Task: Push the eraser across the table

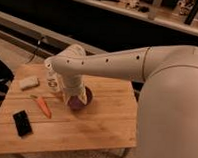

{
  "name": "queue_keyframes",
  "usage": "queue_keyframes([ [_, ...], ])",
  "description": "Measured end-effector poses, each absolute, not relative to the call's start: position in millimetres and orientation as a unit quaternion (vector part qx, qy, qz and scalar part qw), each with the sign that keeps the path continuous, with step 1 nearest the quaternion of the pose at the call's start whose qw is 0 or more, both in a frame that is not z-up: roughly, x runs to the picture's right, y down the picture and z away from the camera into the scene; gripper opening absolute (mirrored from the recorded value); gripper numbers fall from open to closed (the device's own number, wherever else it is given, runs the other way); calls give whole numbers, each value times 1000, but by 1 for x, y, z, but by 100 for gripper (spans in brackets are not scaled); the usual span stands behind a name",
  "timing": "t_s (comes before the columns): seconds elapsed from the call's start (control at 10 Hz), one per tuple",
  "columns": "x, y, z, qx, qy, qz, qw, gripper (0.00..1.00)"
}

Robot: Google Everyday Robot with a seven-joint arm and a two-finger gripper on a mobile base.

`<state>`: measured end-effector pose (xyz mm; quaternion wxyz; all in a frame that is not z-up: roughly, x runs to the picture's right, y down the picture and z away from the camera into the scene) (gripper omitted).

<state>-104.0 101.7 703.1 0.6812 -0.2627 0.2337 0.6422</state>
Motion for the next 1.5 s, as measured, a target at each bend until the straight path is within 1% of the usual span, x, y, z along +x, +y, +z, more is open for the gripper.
queue_keyframes([
  [0.1,-104,102,703,-263,234,642,681,61],
  [0.2,-104,102,703,-263,234,642,681,48],
  [0.3,-104,102,703,-263,234,642,681,40],
  [0.6,-104,102,703,-263,234,642,681,10],
  [0.7,-104,102,703,-263,234,642,681,2],
  [0.8,-104,102,703,-263,234,642,681,0],
  [1.1,-104,100,702,-259,232,639,686,0],
  [1.5,-153,99,684,-255,208,541,774,0],
])
